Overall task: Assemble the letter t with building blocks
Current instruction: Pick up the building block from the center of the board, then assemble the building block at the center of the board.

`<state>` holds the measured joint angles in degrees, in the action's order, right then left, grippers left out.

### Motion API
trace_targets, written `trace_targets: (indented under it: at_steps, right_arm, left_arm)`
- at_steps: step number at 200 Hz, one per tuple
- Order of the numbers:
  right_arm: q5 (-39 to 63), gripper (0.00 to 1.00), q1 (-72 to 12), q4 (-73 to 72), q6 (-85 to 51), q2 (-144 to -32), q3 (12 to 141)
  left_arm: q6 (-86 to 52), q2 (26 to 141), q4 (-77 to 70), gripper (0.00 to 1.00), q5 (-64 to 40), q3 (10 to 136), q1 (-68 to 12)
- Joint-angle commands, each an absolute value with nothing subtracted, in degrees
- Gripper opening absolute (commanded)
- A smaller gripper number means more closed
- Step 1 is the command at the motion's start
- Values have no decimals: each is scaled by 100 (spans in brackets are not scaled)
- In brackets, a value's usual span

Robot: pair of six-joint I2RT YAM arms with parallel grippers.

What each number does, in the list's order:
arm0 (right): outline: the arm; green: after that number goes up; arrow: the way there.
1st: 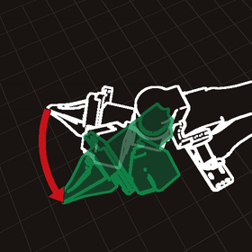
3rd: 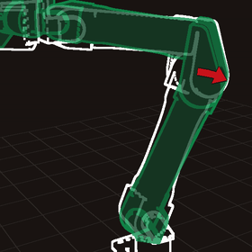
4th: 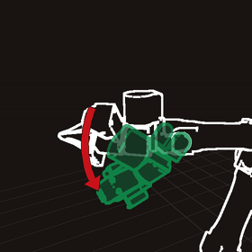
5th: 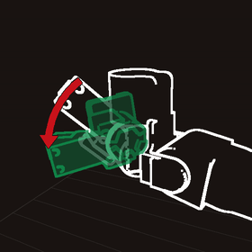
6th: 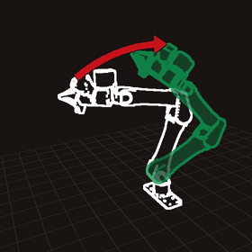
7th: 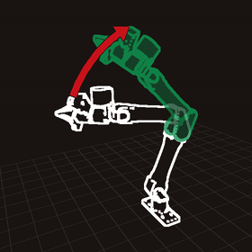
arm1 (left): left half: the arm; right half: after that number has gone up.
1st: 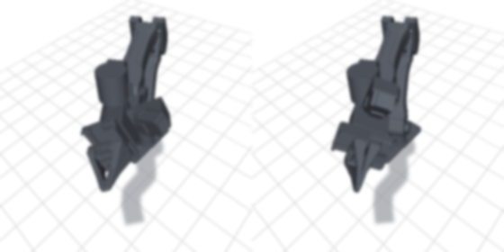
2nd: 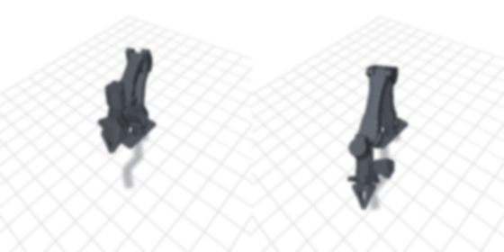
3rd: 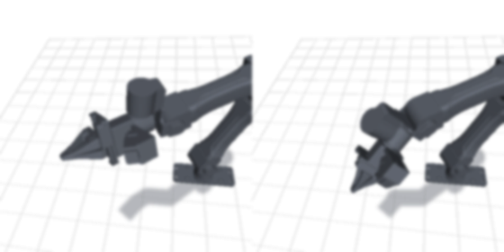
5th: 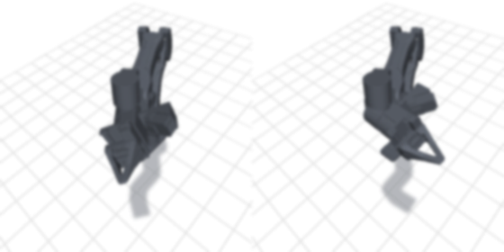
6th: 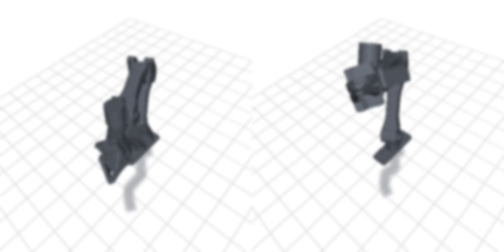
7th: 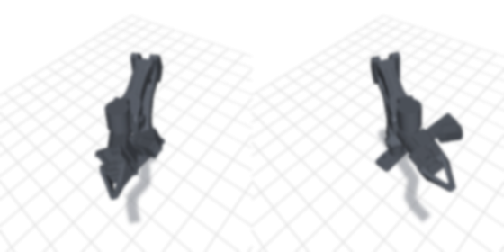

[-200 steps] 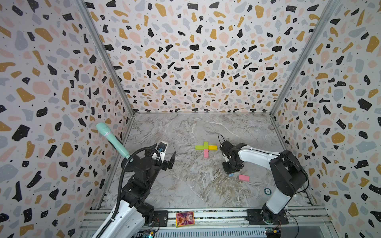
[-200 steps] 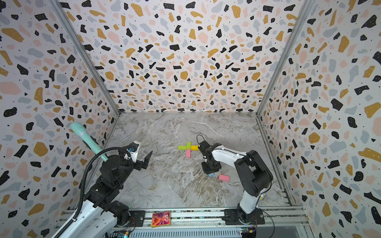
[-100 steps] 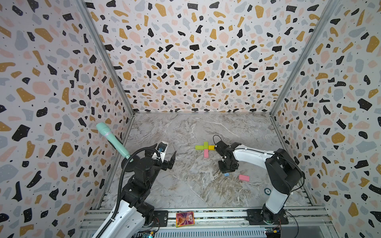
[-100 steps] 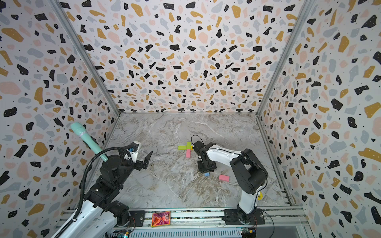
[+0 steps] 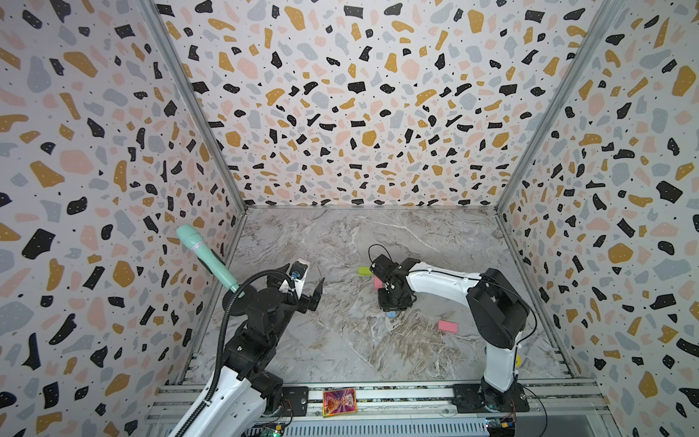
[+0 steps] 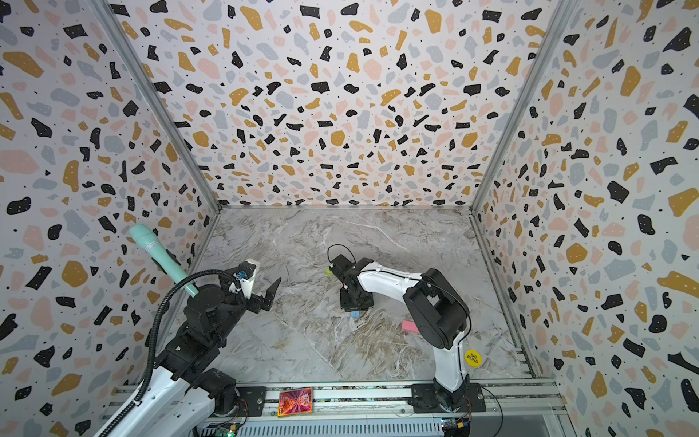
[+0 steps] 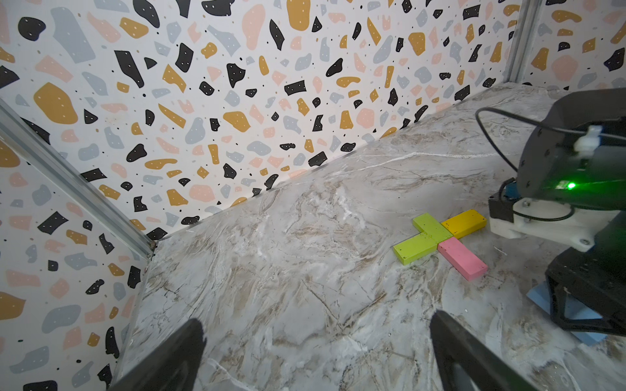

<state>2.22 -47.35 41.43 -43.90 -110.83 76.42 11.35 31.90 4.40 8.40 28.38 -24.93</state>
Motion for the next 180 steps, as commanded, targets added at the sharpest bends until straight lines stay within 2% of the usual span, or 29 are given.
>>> trace_targets:
  at_steps: [1,69,180]
  right_arm:
    - [295,18,-4810,4219,-4530,-11152,7996]
    - [391,18,-4834,4296,-4618,-11738,8603]
    - [36,26,-4825,4702,-4761,-11983,8841]
  left_arm:
    - [1184,3196,255,99,756,2863,-2523]
    - [1187,3188,240,100,738,2855,-2514]
    - [1189,3219,229,99,725,2852,-2516]
